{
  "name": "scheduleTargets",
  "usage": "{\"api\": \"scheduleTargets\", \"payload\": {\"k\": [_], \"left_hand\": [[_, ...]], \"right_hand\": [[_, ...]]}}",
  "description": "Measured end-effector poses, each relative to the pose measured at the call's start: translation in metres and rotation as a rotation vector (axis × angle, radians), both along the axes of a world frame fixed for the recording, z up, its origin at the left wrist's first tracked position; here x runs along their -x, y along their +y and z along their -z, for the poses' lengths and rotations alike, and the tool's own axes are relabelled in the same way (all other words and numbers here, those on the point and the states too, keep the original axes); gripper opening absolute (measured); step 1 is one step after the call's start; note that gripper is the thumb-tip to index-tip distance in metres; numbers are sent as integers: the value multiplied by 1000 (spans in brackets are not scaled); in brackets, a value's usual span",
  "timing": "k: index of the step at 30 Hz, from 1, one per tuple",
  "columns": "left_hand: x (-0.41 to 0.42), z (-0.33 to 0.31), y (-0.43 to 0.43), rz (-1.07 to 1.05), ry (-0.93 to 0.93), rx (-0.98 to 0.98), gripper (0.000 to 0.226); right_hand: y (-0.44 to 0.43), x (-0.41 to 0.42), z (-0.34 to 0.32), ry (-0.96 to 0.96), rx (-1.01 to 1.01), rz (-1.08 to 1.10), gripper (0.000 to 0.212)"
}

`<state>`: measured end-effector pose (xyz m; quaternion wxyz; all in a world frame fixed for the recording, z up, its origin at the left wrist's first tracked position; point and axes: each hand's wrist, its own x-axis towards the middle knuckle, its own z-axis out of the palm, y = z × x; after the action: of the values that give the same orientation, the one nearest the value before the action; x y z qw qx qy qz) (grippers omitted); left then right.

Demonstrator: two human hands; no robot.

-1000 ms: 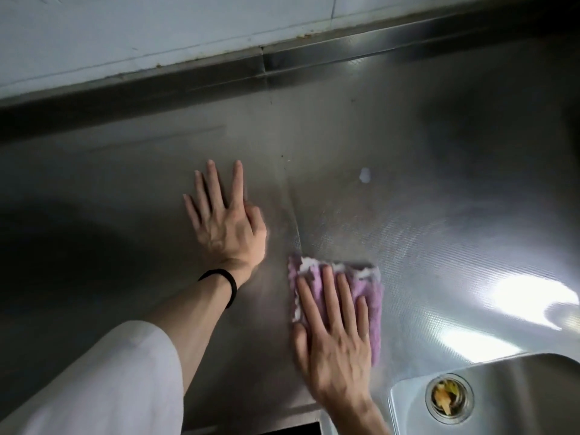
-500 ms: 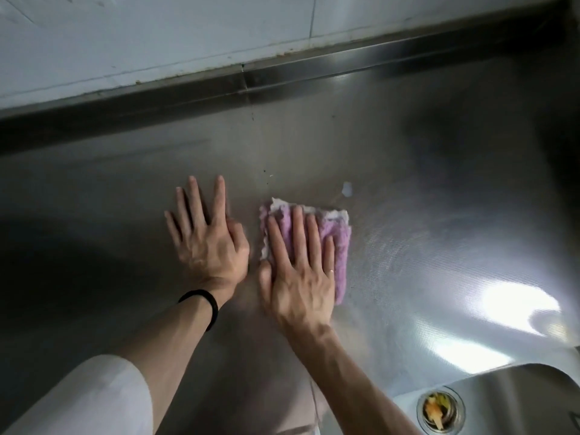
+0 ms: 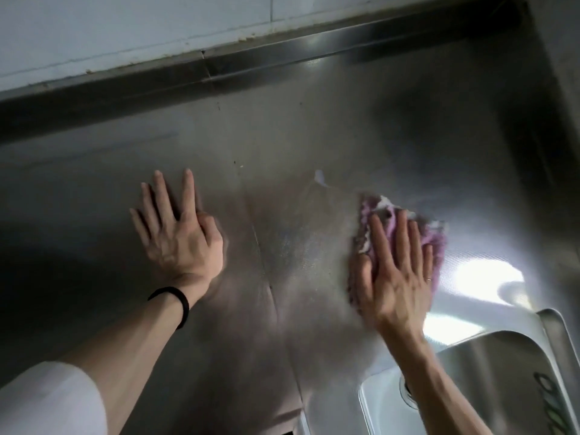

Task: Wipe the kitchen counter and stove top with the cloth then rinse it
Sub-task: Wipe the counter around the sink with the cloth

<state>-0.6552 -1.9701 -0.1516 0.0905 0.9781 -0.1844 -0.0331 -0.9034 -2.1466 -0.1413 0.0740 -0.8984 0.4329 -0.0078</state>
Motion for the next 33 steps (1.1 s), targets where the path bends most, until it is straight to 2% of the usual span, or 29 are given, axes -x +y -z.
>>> {"api": "scheduleTargets", "payload": {"k": [4,7,8,13,15,20,25,28,33], "left_hand": [[1,-5,-1,10,18,2,73],[2,-6,0,2,21,3,73],[2,-6,0,2,26,3,73],[3,-6,0,4,31,18,73],[3,-5,1,8,23,21,74],[0,3,3,27,-7,-13,75],[-2,8,5,42,-20,-39,76],[-3,10,4,32,-20,-56,75],[-4,7,3,32,-12,-90,80]], "right_hand": [[-19,20,-2,18,-51,197,65],[9,-12,-2,2,-18,450,68],[31,-24,-3,8,-11,456,69],[193,-56,1,-20,-146,-40,77],[221,-48,4,-18,-195,-111,79],[154,-51,10,-25,-178,-366,70],[36,-136,9,-1,-114,-299,61],[-18,-201,10,33,-117,-351,61],[-40,-265,10,-7,-155,-302,59]]}}
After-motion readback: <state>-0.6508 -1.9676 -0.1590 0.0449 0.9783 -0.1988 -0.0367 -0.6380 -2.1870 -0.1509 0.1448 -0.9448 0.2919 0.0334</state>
